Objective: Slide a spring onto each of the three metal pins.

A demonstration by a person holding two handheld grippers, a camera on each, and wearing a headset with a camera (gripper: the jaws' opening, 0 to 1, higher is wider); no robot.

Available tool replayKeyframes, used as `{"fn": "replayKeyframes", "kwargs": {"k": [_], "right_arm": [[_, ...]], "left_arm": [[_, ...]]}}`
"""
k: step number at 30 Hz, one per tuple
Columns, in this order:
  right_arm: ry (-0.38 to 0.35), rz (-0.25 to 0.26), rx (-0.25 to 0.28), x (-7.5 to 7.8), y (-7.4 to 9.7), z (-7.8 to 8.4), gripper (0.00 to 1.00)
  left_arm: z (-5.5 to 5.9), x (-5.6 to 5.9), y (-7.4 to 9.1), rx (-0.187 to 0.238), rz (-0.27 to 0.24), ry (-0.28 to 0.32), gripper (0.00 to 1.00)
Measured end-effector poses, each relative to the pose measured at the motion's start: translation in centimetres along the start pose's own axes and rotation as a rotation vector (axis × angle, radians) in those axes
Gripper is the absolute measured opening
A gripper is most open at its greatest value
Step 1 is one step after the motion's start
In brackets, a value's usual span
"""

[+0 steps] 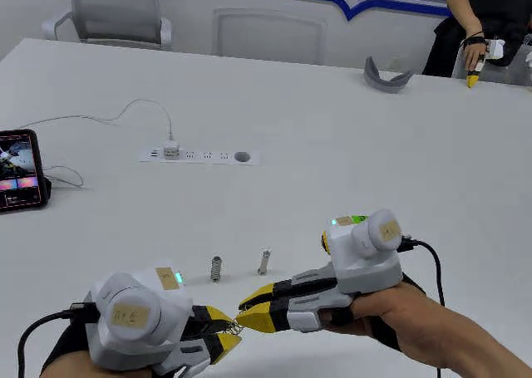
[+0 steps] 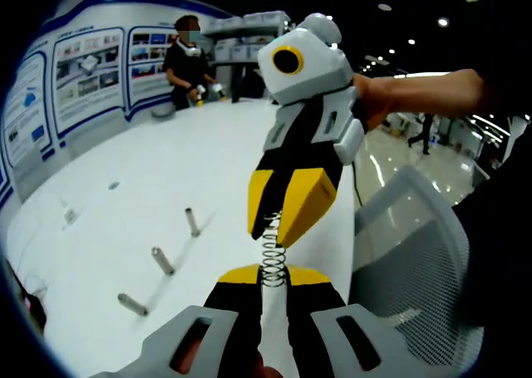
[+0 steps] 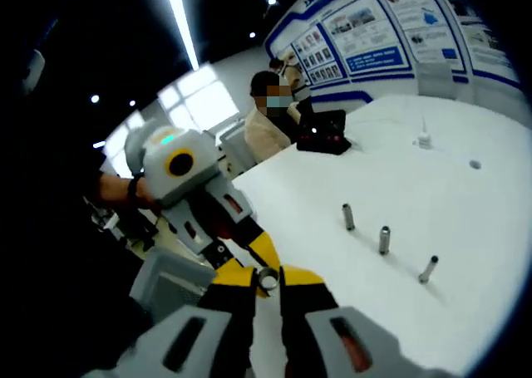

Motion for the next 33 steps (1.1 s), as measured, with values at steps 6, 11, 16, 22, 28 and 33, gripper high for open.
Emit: {"fn": "replayKeyframes", "kwargs": {"k": [6,11,16,22,28,33], "right_arm": [[0.103,-0.024,-0.109,-0.2,-0.2,0.7,0.12],[0.168,-0.05,-0.172,-0.4,-0.3,0.9,0.13],[0.219,-0.067,-0.218,-0.5,-0.4,0.9,0.13],[0.256,-0.061,-0.234,-0.3,-0.3,1.0,0.13],[0.253,-0.05,-0.225,-0.1,-0.2,1.1,0.12],[0.233,-0.019,-0.191,0.5,0.4,0.9,0.12]], "left_arm": [[-0.1,0.3,-0.1,-0.004,0.018,-0.024,0.09],[-0.4,0.5,-0.2,0.002,0.031,-0.035,0.09],[-0.6,0.6,-0.3,0.008,0.04,-0.046,0.09],[-0.5,0.4,-0.4,0.038,0.035,-0.006,0.1],[-0.3,0.2,-0.5,0.047,0.023,-0.015,0.12],[0.0,-0.3,-0.1,0.045,0.01,-0.001,0.14]]}}
Point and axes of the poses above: the centre of the closed fingertips' face, and the gripper's own axes: y roughly backward along the fingers, x roughly to its right, z roughly out of its underside, the point moved 3 cm from there along y, roughly backward along the fingers, and after that the axes turned 6 degrees about x, right-handed, at the moved point
